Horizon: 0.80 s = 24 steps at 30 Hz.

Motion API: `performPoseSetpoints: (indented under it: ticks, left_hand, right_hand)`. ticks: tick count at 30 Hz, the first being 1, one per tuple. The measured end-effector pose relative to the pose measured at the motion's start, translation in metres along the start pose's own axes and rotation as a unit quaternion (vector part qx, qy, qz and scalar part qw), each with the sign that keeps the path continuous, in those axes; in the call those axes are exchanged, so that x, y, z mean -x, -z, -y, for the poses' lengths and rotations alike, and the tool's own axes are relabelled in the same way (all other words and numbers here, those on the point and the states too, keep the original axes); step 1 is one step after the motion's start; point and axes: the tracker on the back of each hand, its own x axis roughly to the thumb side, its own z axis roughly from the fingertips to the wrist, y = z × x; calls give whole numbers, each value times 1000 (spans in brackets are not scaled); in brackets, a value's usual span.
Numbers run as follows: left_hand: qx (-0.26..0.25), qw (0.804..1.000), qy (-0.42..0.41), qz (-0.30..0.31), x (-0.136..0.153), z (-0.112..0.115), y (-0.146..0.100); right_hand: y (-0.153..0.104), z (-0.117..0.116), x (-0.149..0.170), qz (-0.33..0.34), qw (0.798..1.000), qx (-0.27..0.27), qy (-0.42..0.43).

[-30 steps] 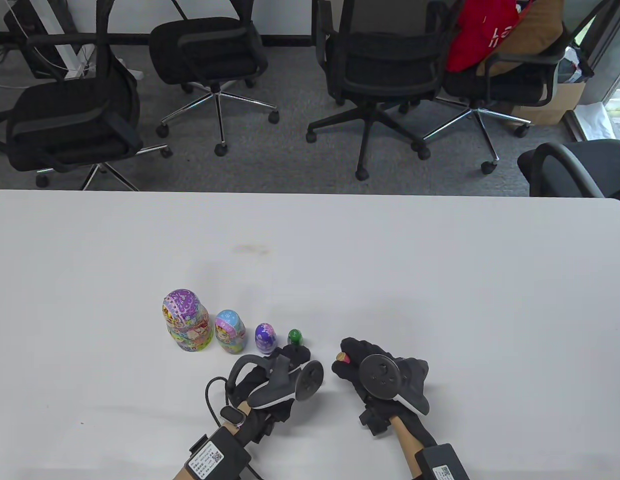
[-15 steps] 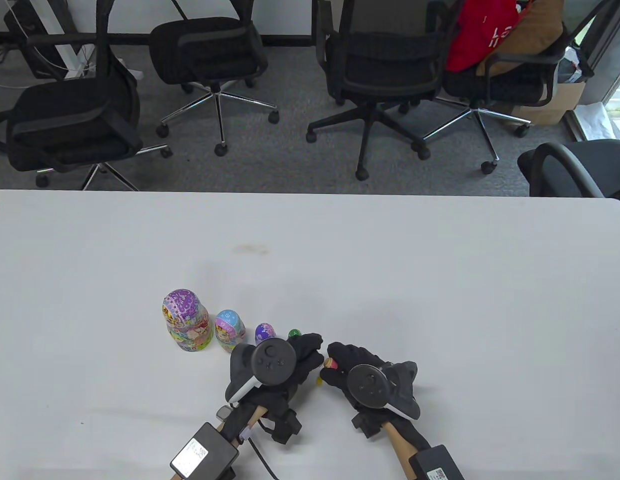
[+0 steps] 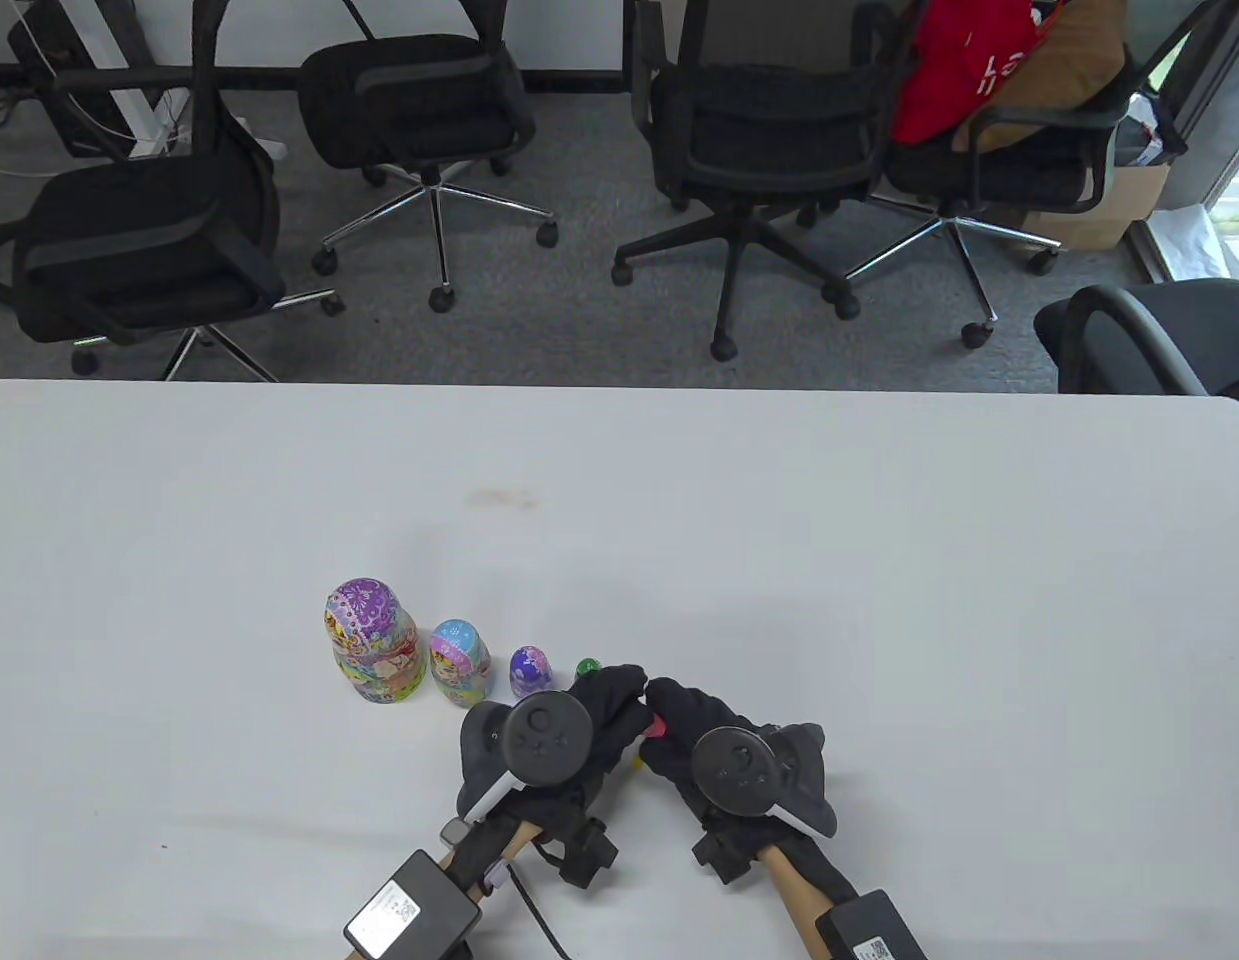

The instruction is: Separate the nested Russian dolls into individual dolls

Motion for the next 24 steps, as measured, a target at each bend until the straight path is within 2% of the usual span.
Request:
performPoseSetpoints:
  ticks: [3,9,13,19,24]
  left_hand:
    - [-4,1000,-7,-3,1,1,0]
    - [14,1000,10,1,3,7,2]
    - [5,997,79,17,-2,7,7]
    - [6,981,190,28,-14,17,20]
    - [24,962,272,22,-21,32,30]
  right_hand:
    - [-1,-1,-3,-7,1000,12,14]
    - [0,-8,3,-14,1000,2,15]
    - [4,-12,10,-34,998,-36,29]
    - [6,-4,31,-82,997,-9,-4]
    - [3,8,57,-132,991,20,24]
